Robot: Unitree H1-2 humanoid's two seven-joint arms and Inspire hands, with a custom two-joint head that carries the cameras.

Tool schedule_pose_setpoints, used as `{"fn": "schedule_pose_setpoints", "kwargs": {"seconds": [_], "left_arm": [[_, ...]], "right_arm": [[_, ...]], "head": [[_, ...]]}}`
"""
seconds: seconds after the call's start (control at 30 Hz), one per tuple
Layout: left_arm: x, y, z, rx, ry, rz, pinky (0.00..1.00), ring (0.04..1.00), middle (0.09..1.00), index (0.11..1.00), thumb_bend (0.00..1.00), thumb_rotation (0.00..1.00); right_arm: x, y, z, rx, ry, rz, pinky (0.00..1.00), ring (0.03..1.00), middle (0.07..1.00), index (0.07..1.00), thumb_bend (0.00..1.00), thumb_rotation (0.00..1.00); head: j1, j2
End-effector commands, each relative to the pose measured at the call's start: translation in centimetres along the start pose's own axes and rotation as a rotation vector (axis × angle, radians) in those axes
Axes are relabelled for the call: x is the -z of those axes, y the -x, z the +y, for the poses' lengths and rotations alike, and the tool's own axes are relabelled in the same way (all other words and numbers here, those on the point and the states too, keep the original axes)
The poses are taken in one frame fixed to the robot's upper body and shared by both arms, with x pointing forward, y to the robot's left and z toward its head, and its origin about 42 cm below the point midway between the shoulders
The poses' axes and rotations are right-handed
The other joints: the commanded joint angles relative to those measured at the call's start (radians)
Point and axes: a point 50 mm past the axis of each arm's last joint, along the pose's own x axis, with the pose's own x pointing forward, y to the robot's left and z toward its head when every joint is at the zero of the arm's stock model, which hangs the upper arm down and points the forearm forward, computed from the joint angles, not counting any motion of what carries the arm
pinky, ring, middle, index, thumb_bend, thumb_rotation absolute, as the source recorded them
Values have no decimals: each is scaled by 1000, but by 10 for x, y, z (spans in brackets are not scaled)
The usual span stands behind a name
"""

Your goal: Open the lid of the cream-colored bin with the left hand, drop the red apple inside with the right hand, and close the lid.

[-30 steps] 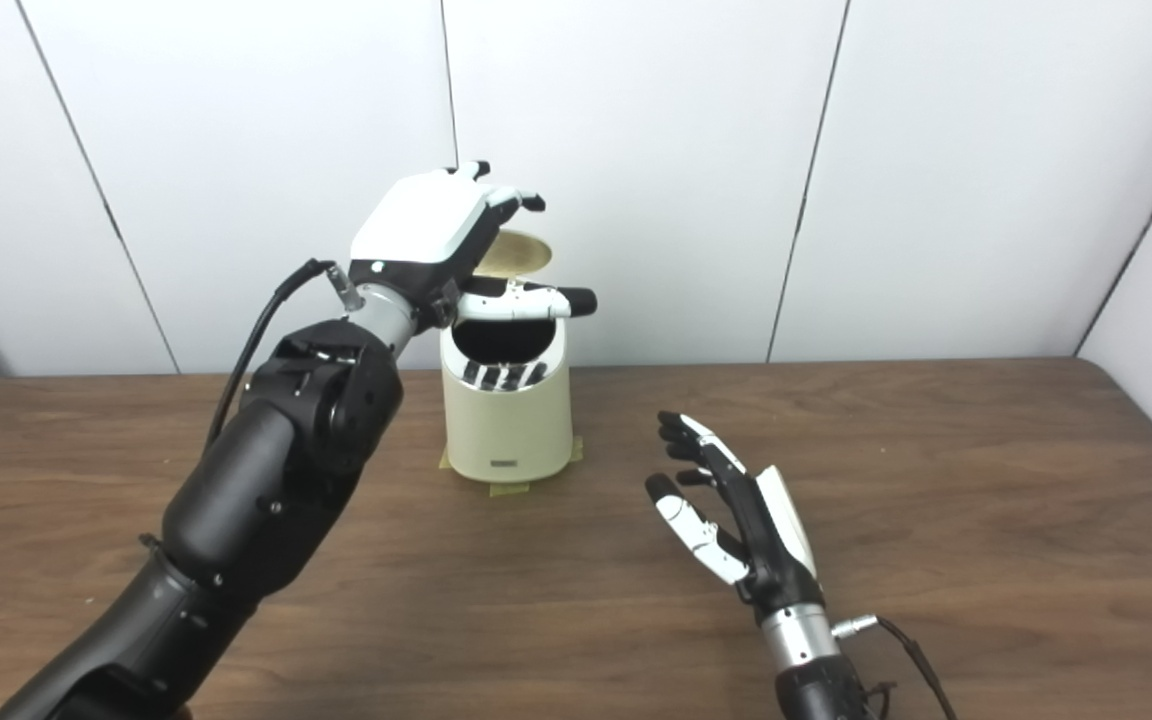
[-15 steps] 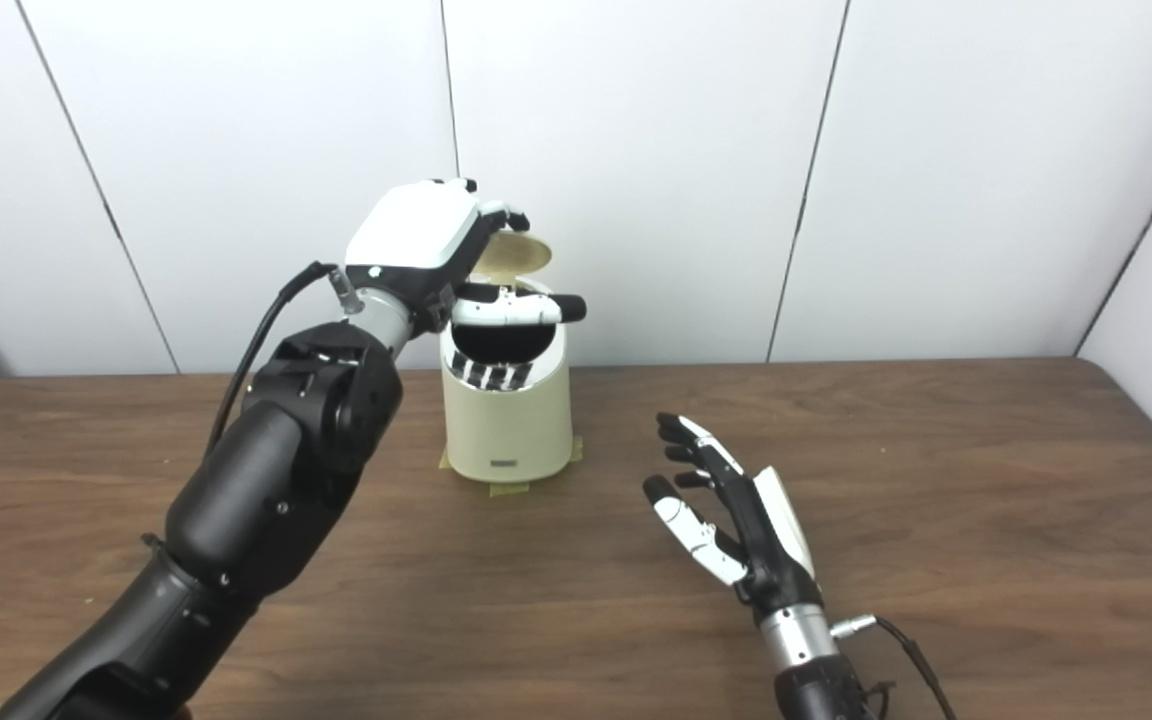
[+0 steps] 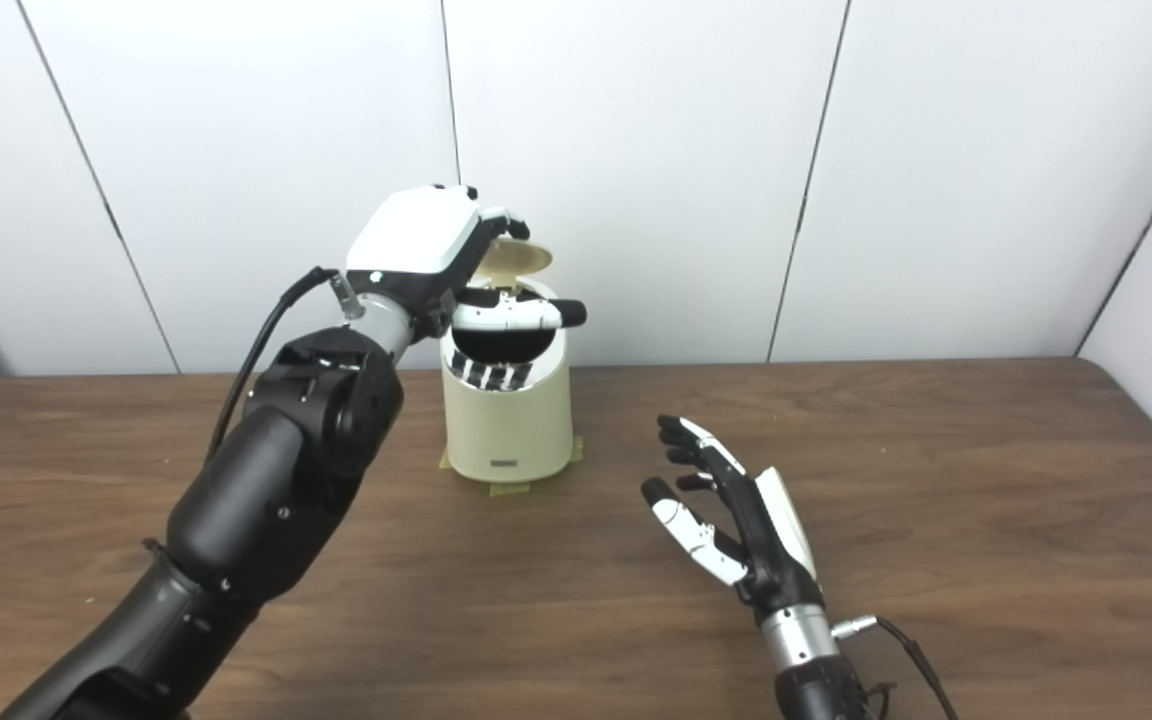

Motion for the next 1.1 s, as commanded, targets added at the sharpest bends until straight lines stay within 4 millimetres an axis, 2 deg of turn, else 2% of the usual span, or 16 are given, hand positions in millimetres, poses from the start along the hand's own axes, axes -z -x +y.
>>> {"fn": "schedule_pose_setpoints", "kwargs": {"seconds": [0.0,0.2,0.33,0.7,1.07], "left_arm": [[-5,-2,20,-77,-9,-23,1000,974,837,796,1000,1000],[-2,2,10,-37,-3,-16,1000,953,835,798,1000,1000],[1,5,2,-30,-12,-10,1000,947,823,791,1000,1000],[2,16,-19,5,-161,-3,1000,986,860,830,999,1000],[8,27,-59,41,-319,15,1000,959,844,810,943,1000]], "right_arm": [[-7,-4,1,23,-8,-49,687,795,824,831,319,776],[-9,-4,1,26,-9,-49,709,804,828,831,318,760],[-10,-4,2,27,-23,-41,683,797,828,830,315,755],[-18,-3,2,40,-21,-52,702,805,829,830,326,748],[-23,-3,3,44,-23,-56,696,794,820,821,330,740]], "head": [[-1,5],[0,10],[0,13],[-1,28],[-6,37]]}}
